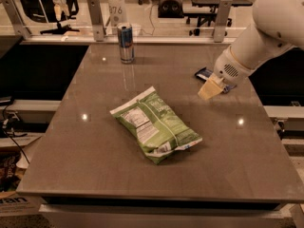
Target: Move rxbar blueberry near green jalapeno chip bag
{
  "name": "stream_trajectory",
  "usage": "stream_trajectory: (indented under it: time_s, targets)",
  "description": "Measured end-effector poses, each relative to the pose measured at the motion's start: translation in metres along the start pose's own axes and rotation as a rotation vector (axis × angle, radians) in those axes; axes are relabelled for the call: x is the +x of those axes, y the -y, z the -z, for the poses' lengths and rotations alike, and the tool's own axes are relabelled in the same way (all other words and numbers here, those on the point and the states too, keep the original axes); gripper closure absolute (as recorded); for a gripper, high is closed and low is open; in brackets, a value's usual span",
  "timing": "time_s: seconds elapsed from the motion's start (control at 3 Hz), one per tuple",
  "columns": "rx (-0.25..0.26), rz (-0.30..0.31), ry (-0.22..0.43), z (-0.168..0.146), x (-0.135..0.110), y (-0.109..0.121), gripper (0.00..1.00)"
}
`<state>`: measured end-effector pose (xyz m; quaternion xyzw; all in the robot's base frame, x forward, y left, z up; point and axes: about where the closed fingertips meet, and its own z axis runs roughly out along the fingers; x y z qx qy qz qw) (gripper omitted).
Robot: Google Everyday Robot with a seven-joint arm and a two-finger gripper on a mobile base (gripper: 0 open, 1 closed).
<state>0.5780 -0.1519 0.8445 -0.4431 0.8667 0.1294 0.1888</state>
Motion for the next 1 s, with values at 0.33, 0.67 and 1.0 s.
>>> stream_trajectory:
  time_s: [0.33,0.67,1.0]
  targets:
    - [0.030,0.004,0.015,0.006,-0.004,0.016,0.36]
    - [0.048,0.008,0.030,0.010,-0.009,0.030,0.13]
    - [0.046,0.009,0.029,0.008,-0.009,0.030,0.00]
